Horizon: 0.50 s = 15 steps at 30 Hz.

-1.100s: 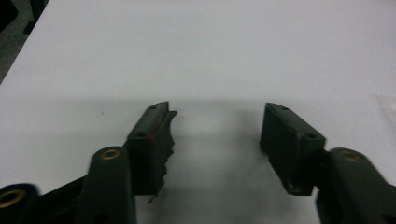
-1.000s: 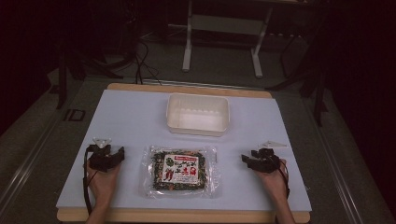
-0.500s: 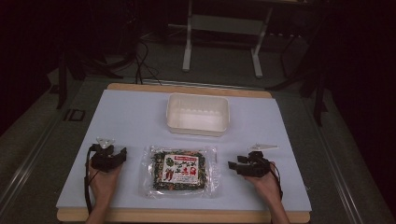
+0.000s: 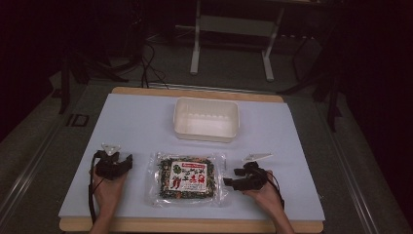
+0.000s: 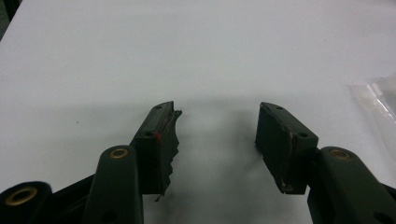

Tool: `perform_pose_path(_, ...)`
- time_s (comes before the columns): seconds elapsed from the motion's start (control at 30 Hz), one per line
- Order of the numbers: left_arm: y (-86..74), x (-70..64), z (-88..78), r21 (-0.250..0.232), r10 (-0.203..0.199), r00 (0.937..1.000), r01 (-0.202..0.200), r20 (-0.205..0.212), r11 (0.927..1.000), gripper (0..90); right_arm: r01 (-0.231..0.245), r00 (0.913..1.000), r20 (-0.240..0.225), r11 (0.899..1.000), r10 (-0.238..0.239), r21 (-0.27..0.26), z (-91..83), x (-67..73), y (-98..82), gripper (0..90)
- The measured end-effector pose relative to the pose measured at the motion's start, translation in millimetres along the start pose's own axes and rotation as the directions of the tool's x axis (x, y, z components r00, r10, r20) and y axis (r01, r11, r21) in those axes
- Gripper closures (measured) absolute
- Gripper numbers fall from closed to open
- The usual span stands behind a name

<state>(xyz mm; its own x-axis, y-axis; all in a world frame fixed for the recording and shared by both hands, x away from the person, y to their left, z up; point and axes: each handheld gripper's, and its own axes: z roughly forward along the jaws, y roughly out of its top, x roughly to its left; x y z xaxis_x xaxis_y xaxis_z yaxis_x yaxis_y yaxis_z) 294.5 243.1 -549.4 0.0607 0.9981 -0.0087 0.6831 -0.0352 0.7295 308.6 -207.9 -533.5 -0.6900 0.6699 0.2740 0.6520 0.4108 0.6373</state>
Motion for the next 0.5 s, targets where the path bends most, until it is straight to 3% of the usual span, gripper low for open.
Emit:
perform_pose_path(0.33, -0.1, -0.2, 0.1, 0.0, 0.003, 1.0, -0.003, -0.003, 1.0, 46.9, 0.043, 0.9988, -0.026, 0.999, -0.042, 0.034, 10.1, 12.6, 5.5, 21.4)
perform_pose_path(0.5, -0.2, -0.3, 0.2, -0.001, 0.004, 1.0, -0.004, -0.003, 1.0, 46.7, 0.031, 0.9983, -0.051, 0.999, -0.029, 0.029, 11.2, 12.5, 6.2, 21.0)
